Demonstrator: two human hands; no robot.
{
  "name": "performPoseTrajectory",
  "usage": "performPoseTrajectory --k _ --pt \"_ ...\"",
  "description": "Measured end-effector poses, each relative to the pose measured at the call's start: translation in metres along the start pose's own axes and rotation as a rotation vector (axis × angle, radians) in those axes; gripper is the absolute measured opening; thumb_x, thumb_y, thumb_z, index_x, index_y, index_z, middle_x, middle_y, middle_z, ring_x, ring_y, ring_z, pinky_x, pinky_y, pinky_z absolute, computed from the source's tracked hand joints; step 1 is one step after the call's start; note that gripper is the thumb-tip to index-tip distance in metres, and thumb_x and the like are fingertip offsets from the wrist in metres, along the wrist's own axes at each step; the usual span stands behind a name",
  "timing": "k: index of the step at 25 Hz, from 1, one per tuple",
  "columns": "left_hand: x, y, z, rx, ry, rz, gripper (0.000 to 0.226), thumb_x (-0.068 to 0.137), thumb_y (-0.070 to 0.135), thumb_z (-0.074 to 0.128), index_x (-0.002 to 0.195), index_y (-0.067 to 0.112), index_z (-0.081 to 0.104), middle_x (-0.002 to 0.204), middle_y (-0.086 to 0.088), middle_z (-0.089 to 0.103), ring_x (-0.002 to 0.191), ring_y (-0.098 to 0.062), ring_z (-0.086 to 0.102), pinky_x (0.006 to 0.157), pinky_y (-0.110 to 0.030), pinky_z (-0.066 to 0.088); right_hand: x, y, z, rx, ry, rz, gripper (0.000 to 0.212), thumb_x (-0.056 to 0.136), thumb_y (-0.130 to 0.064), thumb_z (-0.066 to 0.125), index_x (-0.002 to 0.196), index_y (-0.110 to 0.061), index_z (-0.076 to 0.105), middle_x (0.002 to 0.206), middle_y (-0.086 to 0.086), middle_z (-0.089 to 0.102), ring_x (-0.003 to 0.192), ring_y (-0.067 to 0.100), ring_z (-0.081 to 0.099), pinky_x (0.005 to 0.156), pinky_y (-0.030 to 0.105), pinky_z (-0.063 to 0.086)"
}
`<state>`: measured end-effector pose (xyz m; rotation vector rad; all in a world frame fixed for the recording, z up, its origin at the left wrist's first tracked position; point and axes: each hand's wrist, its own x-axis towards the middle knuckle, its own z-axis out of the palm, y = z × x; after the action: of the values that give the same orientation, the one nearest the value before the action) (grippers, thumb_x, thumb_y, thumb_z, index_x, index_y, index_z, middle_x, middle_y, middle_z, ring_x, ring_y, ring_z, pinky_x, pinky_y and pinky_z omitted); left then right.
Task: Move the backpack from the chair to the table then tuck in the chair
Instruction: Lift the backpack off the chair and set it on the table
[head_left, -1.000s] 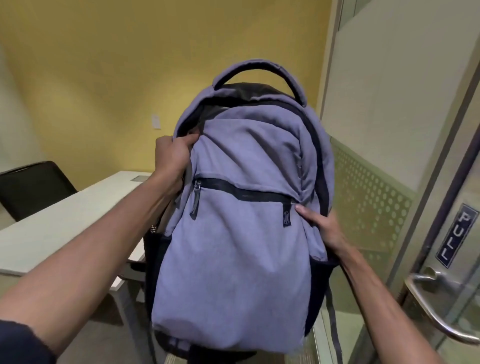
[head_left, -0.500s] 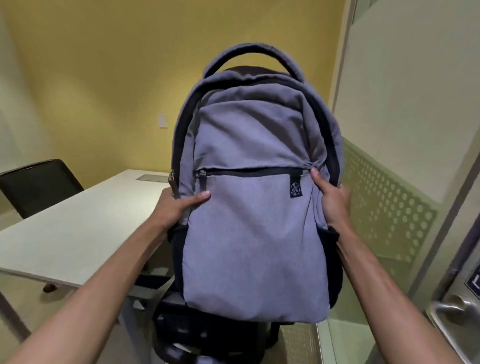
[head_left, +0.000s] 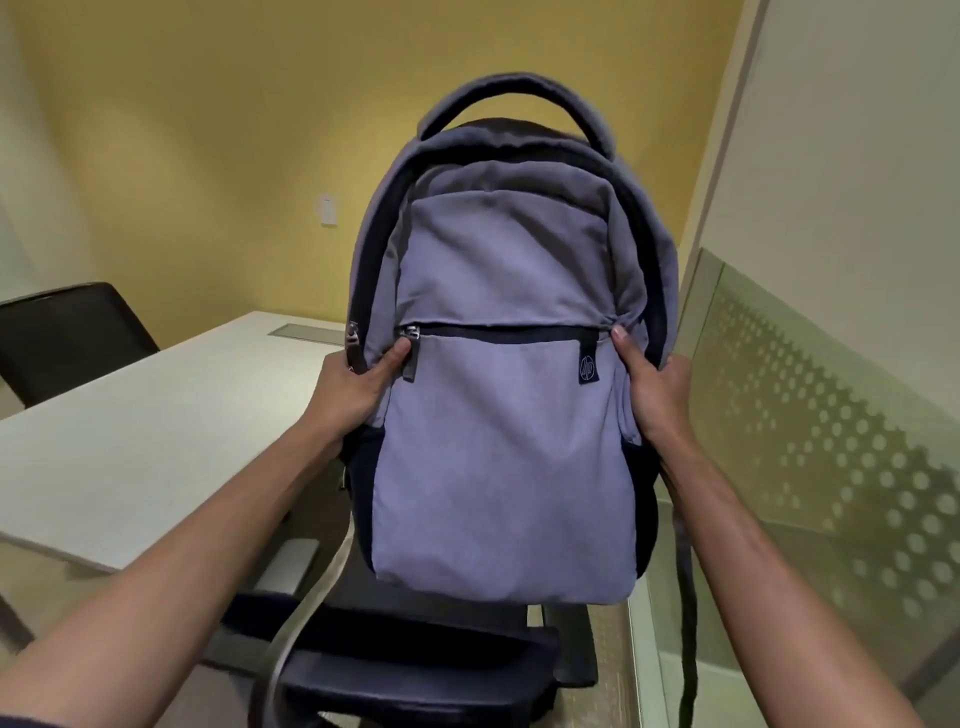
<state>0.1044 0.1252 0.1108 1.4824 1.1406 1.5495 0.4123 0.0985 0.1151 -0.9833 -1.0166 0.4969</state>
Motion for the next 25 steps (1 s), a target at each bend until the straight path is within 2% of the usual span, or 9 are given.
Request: performPoseTrajectory --k 4,7,9,11,12,16,18,22,25 --pt "0.045 -0.036 0.010 -0.018 -0.013 0.007 0.026 0.079 0.043 0.074 0.064 0.022 0.069 0.057 0.014 0.071 0.053 0.002 0.065 0.046 -0.010 0.045 0.028 0.037 0.021 -0.066 -0.006 0.013 0.035 0.087 -0.032 0.071 0.060 -0.014 0.062 0.051 -0.011 0.064 0.051 0.005 0.059 0.046 0.016 0.044" --pt "0.074 -0.052 0.017 -0.015 -0.036 -0.008 0.027 0.073 0.048 0.074 0.068 0.022 0.070 0.061 0.014 0.073 0.058 0.001 0.068 0.048 -0.011 0.047 0.047 0.058 0.034 -0.080 -0.005 0.016 0.033 0.088 -0.033 0.070 0.056 -0.027 0.065 0.054 -0.011 0.067 0.053 0.003 0.062 0.047 0.014 0.044" --pt "0.089 -0.063 0.020 -0.011 -0.036 -0.018 0.023 0.074 0.045 0.074 0.069 0.023 0.070 0.060 0.017 0.073 0.058 0.002 0.067 0.048 -0.009 0.046 0.063 0.073 0.040 -0.094 -0.019 0.023 0.033 0.088 -0.035 0.069 0.063 -0.013 0.068 0.060 -0.004 0.068 0.057 0.008 0.064 0.052 0.018 0.046" --pt "0.104 -0.073 0.026 -0.012 -0.031 -0.036 0.019 0.078 0.041 0.075 0.071 0.024 0.071 0.063 0.018 0.074 0.061 0.003 0.068 0.050 -0.009 0.047 0.080 0.088 0.047 -0.080 -0.043 0.022 0.053 0.088 -0.038 0.069 0.074 0.012 0.060 0.068 0.013 0.065 0.061 0.016 0.061 0.055 0.026 0.046" --pt "0.110 -0.079 0.029 -0.012 -0.025 -0.049 0.018 0.078 0.041 0.075 0.072 0.024 0.071 0.065 0.018 0.074 0.063 0.003 0.069 0.051 -0.009 0.048 0.088 0.097 0.050 -0.086 -0.057 0.031 0.057 0.088 -0.038 0.069 0.072 0.015 0.055 0.068 0.016 0.062 0.061 0.017 0.058 0.054 0.028 0.044" --pt "0.132 -0.111 0.040 0.009 0.022 -0.090 0.025 0.073 0.050 0.073 0.076 0.024 0.072 0.069 0.014 0.076 0.067 -0.001 0.070 0.053 -0.010 0.049 0.124 0.140 0.061 -0.112 -0.076 0.076 0.052 0.088 -0.035 0.069 0.052 -0.008 0.043 0.047 0.000 0.051 0.045 0.010 0.046 0.043 0.019 0.035" --pt "0.141 -0.131 0.049 0.037 0.058 -0.111 0.028 0.072 0.053 0.072 0.078 0.026 0.072 0.071 0.014 0.076 0.068 -0.002 0.071 0.053 -0.010 0.050 0.142 0.172 0.065 -0.107 -0.107 0.092 0.052 0.088 -0.034 0.068 0.051 -0.005 0.049 0.047 -0.005 0.054 0.045 0.008 0.048 0.043 0.018 0.037" --pt "0.153 -0.159 0.074 0.076 0.164 -0.149 0.020 0.070 0.055 0.073 0.076 0.037 0.075 0.076 0.016 0.077 0.072 -0.001 0.071 0.055 -0.010 0.051 0.182 0.220 0.073 -0.087 -0.235 0.132 0.051 0.091 -0.027 0.067 0.041 -0.032 0.057 0.042 -0.016 0.057 0.042 -0.005 0.047 0.043 0.012 0.035" --pt "0.164 -0.168 0.092 0.109 0.230 -0.163 0.024 0.065 0.065 0.073 0.079 0.045 0.075 0.081 0.018 0.077 0.079 -0.003 0.072 0.061 -0.013 0.053 0.214 0.243 0.081 -0.083 -0.298 0.164 0.054 0.090 -0.030 0.067 0.039 -0.028 0.047 0.041 -0.013 0.050 0.041 0.001 0.042 0.042 0.017 0.031"
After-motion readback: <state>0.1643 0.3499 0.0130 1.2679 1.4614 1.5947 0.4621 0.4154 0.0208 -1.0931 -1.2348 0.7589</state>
